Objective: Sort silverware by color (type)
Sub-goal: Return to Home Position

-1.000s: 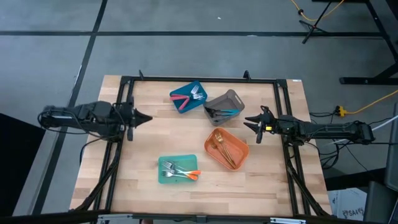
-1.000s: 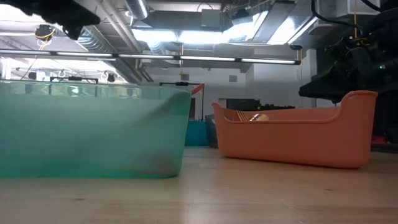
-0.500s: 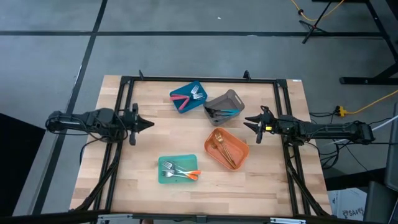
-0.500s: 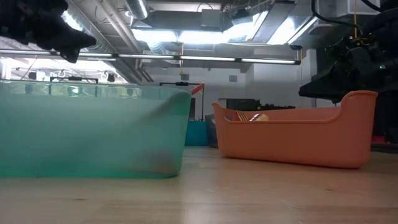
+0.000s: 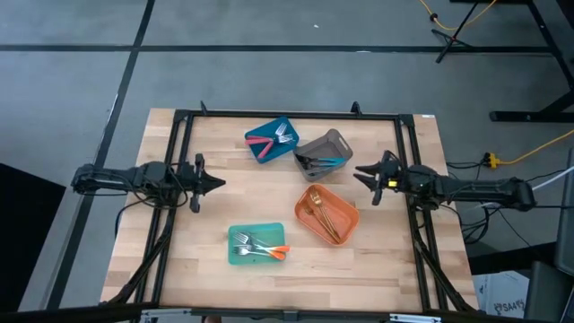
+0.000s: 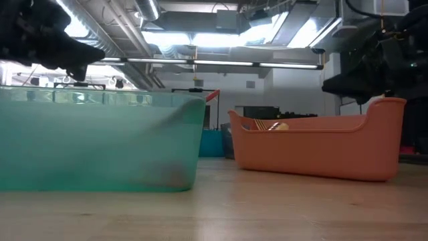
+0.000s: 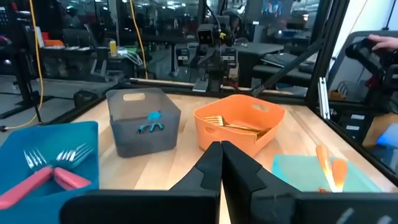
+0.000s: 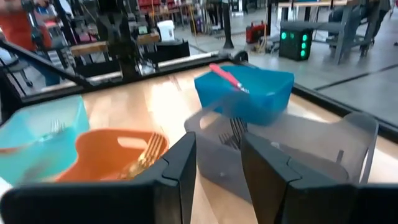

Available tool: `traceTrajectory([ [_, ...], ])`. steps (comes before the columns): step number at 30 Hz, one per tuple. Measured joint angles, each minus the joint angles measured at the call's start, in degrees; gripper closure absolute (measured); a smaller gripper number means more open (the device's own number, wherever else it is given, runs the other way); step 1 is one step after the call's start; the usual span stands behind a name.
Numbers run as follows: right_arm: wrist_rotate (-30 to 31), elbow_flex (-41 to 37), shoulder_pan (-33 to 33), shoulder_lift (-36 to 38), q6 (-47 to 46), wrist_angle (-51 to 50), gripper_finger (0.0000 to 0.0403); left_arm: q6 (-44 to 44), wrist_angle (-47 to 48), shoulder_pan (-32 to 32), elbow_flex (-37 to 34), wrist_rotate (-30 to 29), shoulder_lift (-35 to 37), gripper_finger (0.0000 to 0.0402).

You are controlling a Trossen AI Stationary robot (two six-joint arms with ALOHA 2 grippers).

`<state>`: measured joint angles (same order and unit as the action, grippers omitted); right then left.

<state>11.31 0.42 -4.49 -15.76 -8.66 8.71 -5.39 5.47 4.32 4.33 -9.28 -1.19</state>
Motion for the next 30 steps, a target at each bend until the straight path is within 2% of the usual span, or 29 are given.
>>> traceTrajectory([
  [9,0.02,0.0,0.0,6.8,0.0,0.07,0.0286,1.28,-7.42,-0.01,-3.94,1.47,0.24,0.0401],
  [21,0.02,-0.01,0.0,13.58,0.0,0.13,0.0286,2.03,-7.45,0.0,-3.92,1.92,0.2,0.0401],
  [30,0.02,-0.01,0.0,15.62,0.02,0.04,0.0286,2.01,-7.32,0.0,-3.9,1.92,0.18,0.0401],
])
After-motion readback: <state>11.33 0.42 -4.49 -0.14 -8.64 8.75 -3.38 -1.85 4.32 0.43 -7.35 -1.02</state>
